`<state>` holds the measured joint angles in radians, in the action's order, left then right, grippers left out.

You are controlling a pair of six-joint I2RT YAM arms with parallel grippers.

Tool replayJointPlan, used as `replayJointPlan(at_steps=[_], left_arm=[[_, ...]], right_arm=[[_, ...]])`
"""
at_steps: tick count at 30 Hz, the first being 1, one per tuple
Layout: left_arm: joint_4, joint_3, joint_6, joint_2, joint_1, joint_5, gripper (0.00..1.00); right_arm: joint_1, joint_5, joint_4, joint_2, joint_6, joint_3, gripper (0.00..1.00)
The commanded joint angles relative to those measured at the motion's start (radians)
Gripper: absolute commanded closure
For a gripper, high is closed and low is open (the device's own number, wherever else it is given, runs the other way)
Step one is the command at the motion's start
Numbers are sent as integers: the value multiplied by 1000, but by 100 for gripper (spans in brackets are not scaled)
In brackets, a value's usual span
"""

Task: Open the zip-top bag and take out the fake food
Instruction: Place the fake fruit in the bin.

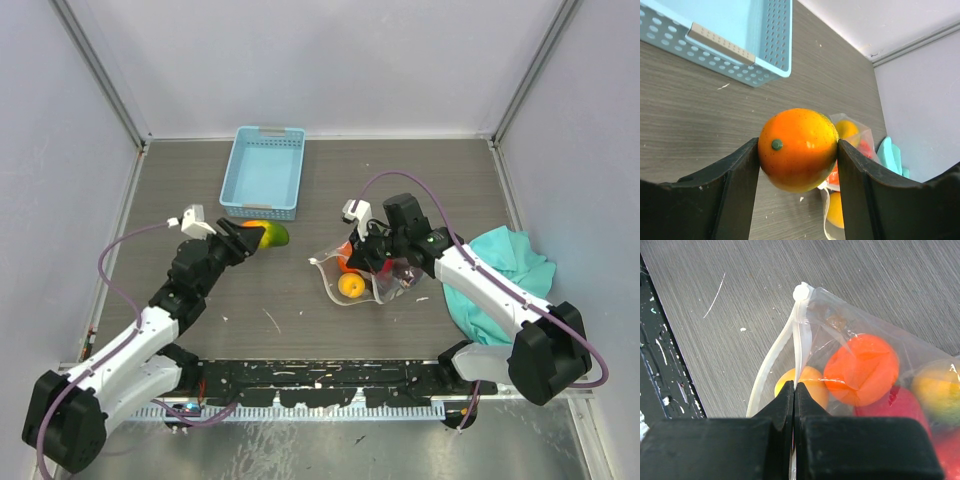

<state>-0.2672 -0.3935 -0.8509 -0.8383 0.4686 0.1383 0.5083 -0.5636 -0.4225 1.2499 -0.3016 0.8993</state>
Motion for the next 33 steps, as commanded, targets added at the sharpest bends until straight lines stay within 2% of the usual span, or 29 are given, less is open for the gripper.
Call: replayJointPlan(at_steps=[1, 18, 33], left_arm=[[-109, -77, -7, -50, -61, -114, 100], [-199, -181, -37, -276, -234, -257, 100], [-194, -366, -43, -548, -285, -279, 100]], right_arm=[[-5, -21, 18, -12, -10, 16, 99], [-8, -27, 16, -15, -10, 14, 99], [-10, -33, 13, -18, -11, 15, 99]])
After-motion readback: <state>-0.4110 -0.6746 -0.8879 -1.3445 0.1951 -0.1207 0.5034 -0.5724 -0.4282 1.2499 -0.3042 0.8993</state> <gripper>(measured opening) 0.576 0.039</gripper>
